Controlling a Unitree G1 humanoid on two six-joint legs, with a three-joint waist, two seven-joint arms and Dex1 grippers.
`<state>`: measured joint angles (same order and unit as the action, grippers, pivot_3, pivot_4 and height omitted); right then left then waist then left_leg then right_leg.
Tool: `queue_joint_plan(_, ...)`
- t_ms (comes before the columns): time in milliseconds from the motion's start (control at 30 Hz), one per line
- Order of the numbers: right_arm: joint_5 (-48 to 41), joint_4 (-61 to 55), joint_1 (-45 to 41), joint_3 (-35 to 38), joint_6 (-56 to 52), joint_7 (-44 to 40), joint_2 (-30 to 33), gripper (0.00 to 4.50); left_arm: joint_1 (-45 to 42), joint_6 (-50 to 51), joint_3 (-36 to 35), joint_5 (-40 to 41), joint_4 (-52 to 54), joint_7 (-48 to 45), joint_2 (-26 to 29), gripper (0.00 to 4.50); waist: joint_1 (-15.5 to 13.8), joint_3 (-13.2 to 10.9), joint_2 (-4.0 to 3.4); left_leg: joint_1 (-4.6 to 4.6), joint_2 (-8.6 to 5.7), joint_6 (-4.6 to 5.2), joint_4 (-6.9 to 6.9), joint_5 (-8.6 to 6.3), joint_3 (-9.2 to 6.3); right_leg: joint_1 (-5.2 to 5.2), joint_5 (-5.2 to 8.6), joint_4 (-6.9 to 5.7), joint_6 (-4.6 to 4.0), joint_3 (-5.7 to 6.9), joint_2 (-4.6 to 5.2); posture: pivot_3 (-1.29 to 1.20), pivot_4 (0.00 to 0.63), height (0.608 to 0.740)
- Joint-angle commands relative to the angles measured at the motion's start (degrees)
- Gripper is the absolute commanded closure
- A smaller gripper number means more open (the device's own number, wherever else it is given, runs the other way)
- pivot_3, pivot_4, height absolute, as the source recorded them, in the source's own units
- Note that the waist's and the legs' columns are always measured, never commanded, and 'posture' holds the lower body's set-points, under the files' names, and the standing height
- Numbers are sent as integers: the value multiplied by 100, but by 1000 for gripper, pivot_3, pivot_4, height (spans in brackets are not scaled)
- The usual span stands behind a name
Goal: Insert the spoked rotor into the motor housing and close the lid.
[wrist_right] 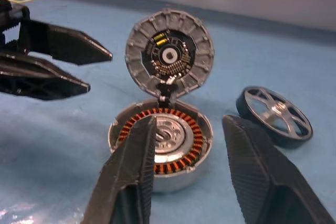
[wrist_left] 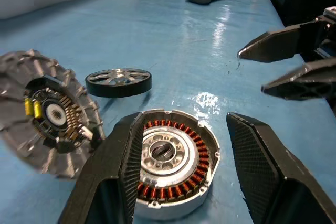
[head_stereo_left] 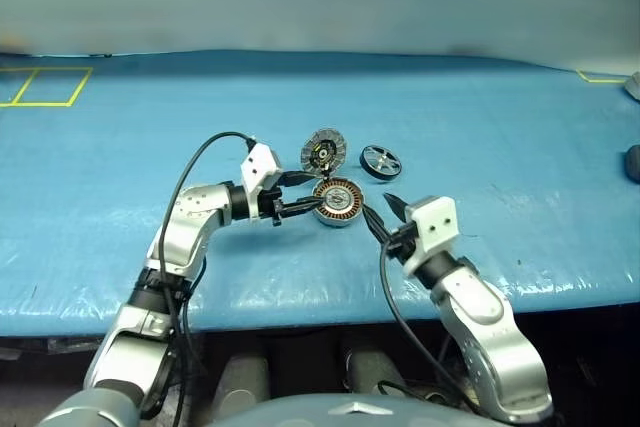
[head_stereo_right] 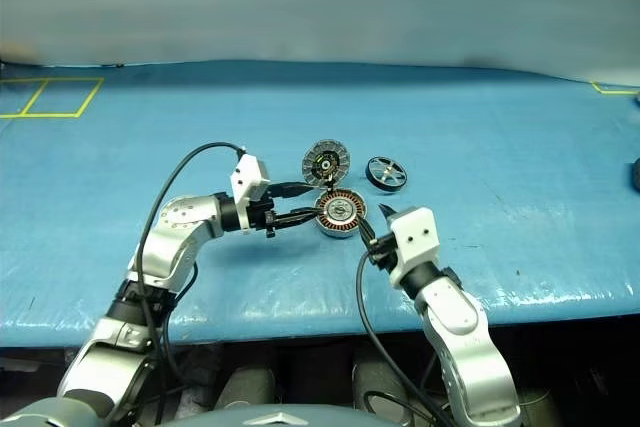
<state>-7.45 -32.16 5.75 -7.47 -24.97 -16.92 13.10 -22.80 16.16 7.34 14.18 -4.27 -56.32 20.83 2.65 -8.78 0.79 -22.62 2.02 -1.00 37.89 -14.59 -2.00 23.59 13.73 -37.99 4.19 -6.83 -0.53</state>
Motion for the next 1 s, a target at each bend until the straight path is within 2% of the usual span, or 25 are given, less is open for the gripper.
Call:
queue_joint_plan(33, -37, 710, -468, -68, 223, -190, -38, 3615, 332, 117, -159, 193, 477, 85, 157, 1838, -12, 0, 1, -1, 0, 0, -1, 0, -1, 0, -2, 1, -4, 1, 0, 0, 150, 740)
queue_joint_plan(100, -124, 1258, -832, -13, 334, -333, -71, 4293, 628, 186, -143, 288, 700, 21, 266, 1838, -15, 0, 1, -5, -1, 0, -3, 0, 0, 3, -12, 2, -21, 0, 1, 0, 150, 740)
queue_joint_plan(133, -109, 1545, -1030, 15, 359, -343, -88, 4460, 774, 200, -140, 317, 811, 35, 307, 1838, -14, 0, 1, -6, -1, 0, -4, 0, 0, 4, -16, 3, -28, 0, 2, 0, 150, 740)
queue_joint_plan(267, 17, 2416, -1662, 45, 490, -392, -76, 4460, 1262, 271, -176, 485, 1261, 192, 319, 1838, -19, -2, -2, -8, -1, 0, -7, -1, 3, 7, -18, 7, -32, 0, 4, 0, 150, 740)
queue_joint_plan(467, 160, 3028, -2198, -179, 606, -680, 7, 4460, 1719, 149, -220, 604, 1604, 343, 326, 1838, 5, -3, -3, -7, 0, 0, -9, -1, 3, 7, -18, 6, -34, 0, 2, 0, 150, 740)
queue_joint_plan(900, 135, 3011, -1948, -501, 419, -1355, 178, 4460, 1744, -90, -196, 506, 1467, 473, 421, 1838, 55, -3, -3, -6, 0, 1, -9, -1, 3, 7, -18, 6, -34, 0, 1, 0, 150, 740)
queue_joint_plan(1000, 386, 3279, -1902, -617, 515, -1203, 155, 4460, 1677, -141, -129, 423, 1383, 483, 424, 1838, 89, -1, -2, -1, 0, 1, -9, -1, 4, 3, -17, 6, -33, 0, 2, 0, 150, 740)
